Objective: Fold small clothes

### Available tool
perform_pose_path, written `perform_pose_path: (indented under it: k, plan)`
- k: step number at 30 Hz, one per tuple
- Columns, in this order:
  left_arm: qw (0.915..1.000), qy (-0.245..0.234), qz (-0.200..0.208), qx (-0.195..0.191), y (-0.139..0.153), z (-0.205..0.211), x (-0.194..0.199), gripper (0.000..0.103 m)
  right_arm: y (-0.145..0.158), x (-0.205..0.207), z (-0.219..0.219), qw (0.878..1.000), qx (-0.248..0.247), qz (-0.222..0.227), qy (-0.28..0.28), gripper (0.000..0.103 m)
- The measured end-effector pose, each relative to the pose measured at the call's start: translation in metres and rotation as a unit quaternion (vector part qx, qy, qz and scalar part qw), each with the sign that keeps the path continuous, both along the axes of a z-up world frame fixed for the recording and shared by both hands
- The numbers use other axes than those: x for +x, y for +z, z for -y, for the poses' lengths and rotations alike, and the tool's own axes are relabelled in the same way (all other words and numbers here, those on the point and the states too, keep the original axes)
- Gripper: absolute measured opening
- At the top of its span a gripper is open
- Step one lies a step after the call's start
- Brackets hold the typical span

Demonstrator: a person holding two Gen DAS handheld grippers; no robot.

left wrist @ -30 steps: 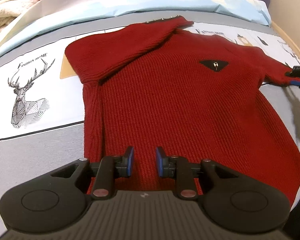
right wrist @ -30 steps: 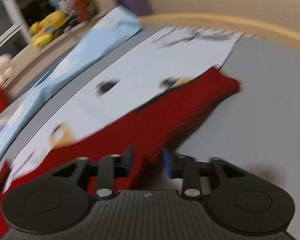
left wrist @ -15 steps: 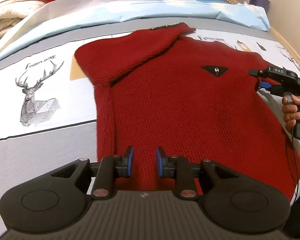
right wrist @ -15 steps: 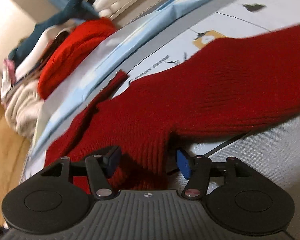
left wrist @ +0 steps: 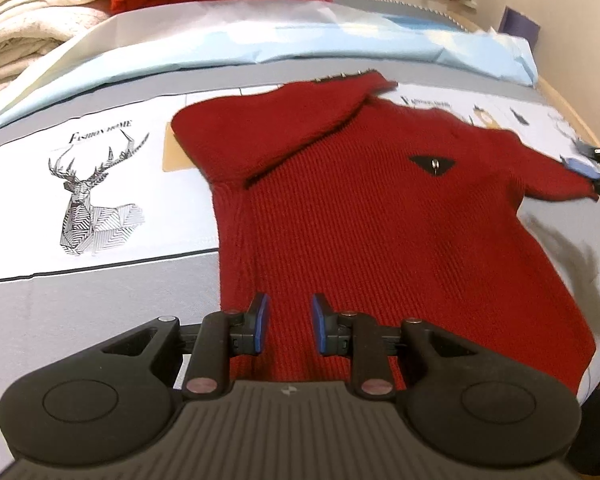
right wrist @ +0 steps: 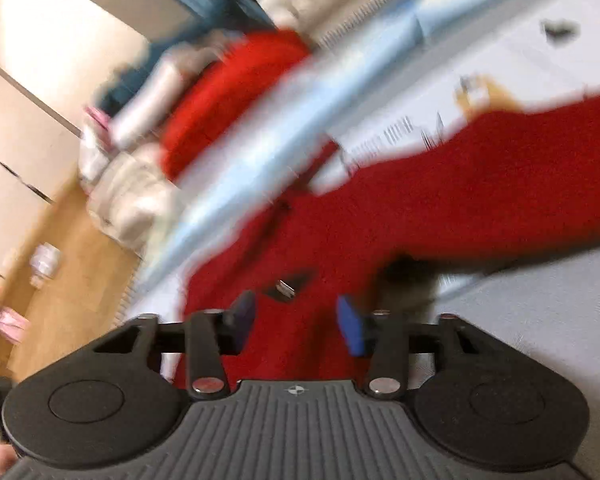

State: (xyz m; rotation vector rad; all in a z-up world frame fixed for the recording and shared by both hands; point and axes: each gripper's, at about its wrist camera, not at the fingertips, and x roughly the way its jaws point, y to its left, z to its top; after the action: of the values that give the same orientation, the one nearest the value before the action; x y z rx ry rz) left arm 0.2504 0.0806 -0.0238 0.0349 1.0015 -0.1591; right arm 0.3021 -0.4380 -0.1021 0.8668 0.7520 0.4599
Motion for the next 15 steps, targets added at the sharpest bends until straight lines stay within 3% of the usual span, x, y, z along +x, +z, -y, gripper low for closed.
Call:
perform_pose_path:
  k: [3,4,5,6,7,9,10,12,13,15]
  plan:
    - [1.0000,-0.002,0.007,-0.003,0.006,-0.002,-0.003,0.026,0.019,-0.020,0.017,0.999,-0.012,0.002,-0.033,0.043]
    - [0.9999,-0.003,0.009,-0.004,0.007,-0.002,-0.005,0.026,0.027,-0.038,0.019,0.996,-0.074,-0.038,-0.034,0.043]
    - [0.9999,-0.004,0.011,-0.005,0.008,-0.002,-0.007,0.026,0.027,-0.038,0.019,0.996,-0.074,-0.038,-0.034,0.043]
    - [0.9999,-0.005,0.012,-0.005,0.009,-0.003,-0.009,0.026,0.022,-0.057,0.011,0.987,-0.137,-0.080,-0.017,0.043]
    - [0.9999,-0.005,0.013,-0.004,0.009,-0.005,-0.010,0.026,0.022,-0.057,0.011,0.987,-0.137,-0.080,-0.017,0.043]
    - [0.9999,-0.001,0.011,-0.001,0.008,-0.008,-0.014,0.026,0.007,-0.076,-0.002,0.971,-0.197,-0.132,0.004,0.045]
    - [0.9999,0.002,0.010,0.000,0.007,-0.011,-0.015,0.026,-0.011,-0.091,-0.021,0.954,-0.240,-0.175,0.035,0.044]
    - [0.9999,0.007,0.008,0.002,0.006,-0.017,-0.018,0.026,-0.017,-0.098,-0.028,0.948,-0.255,-0.185,0.052,0.044]
    - [0.9999,0.010,0.007,0.003,0.005,-0.019,-0.019,0.026,-0.025,-0.108,-0.051,0.926,-0.311,-0.200,0.078,0.044]
    - [0.9998,0.018,0.005,0.004,0.003,-0.025,-0.022,0.026,-0.025,-0.113,-0.059,0.920,-0.326,-0.202,0.083,0.037]
